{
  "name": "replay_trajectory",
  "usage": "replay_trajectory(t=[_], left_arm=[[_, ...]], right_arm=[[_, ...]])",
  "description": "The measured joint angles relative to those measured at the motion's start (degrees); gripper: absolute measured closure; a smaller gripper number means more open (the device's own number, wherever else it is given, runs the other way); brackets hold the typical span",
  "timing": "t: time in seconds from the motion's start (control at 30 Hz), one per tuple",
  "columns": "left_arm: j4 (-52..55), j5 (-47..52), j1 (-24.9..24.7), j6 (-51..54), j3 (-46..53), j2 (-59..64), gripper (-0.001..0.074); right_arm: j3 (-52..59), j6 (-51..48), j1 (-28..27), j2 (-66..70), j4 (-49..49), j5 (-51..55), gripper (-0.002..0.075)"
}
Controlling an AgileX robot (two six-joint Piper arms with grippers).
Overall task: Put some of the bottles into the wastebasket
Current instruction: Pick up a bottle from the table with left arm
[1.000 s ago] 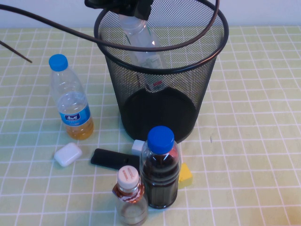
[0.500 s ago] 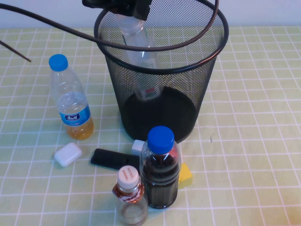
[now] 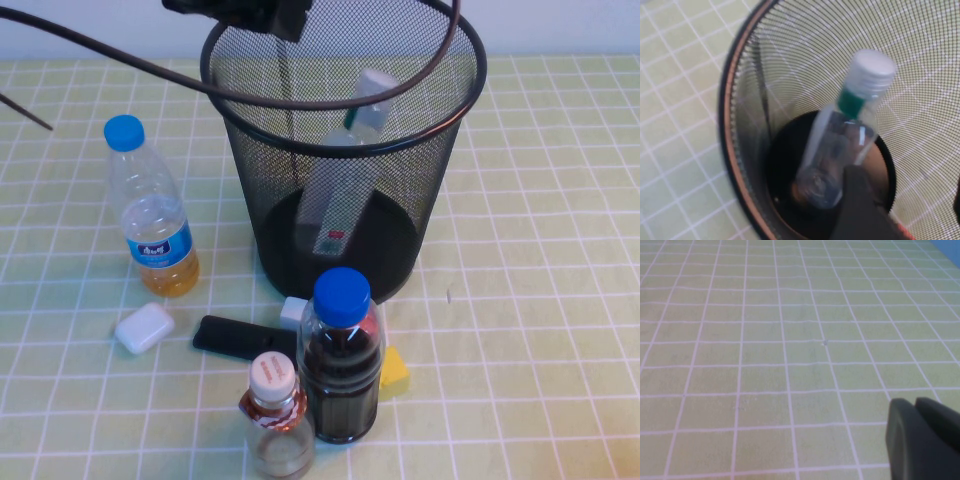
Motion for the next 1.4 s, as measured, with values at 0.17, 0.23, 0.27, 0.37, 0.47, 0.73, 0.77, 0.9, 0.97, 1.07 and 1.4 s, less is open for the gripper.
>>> replay_trajectory(t=[0.17,0.23,0.27,0.37,0.47,0.73,0.77,0.9,0.97,1.07,1.4], left_arm=[[3.63,-0.35,0.00,0.00,0.00,-4.18,0.0503],[4.98,0.13,0.00,0.00,0.00,-6.52,0.0564],[5.48,0.83,0.00,0.00,0.00,-7.69,0.0593],[6.13,1.94,0.00,0.00,0.00,-10.59,0.0664],[5.65,2.19,0.00,0.00,1.02,-13.32,0.0712],[4.93,2.31,0.00,-0.31,12.50,-21.61,0.0736],[4.48,2.31,0.00,-0.36,14.75,-22.81,0.0736],[1.47,2.42,0.00,0.13,22.57,-27.27,0.0736],[-1.10,2.42,0.00,1.05,26.46,-29.42,0.0736],[-3.85,2.42,0.00,2.20,31.74,-32.22,0.0737],[-8.81,2.30,0.00,6.60,46.16,-38.72,0.0738]], right_arm=[[0.00,0.00,0.00,0.00,0.00,0.00,0.0734],[0.00,0.00,0.00,0.00,0.00,0.00,0.0734],[0.00,0.00,0.00,0.00,0.00,0.00,0.0734],[0.00,0.00,0.00,0.00,0.00,0.00,0.0734],[0.00,0.00,0.00,0.00,0.00,0.00,0.0734],[0.00,0.00,0.00,0.00,0.00,0.00,0.0734],[0.00,0.00,0.00,0.00,0.00,0.00,0.0734],[0.00,0.00,0.00,0.00,0.00,0.00,0.0734],[0.00,0.00,0.00,0.00,0.00,0.00,0.0734],[0.00,0.00,0.00,0.00,0.00,0.00,0.0734],[0.00,0.00,0.00,0.00,0.00,0.00,0.0734]])
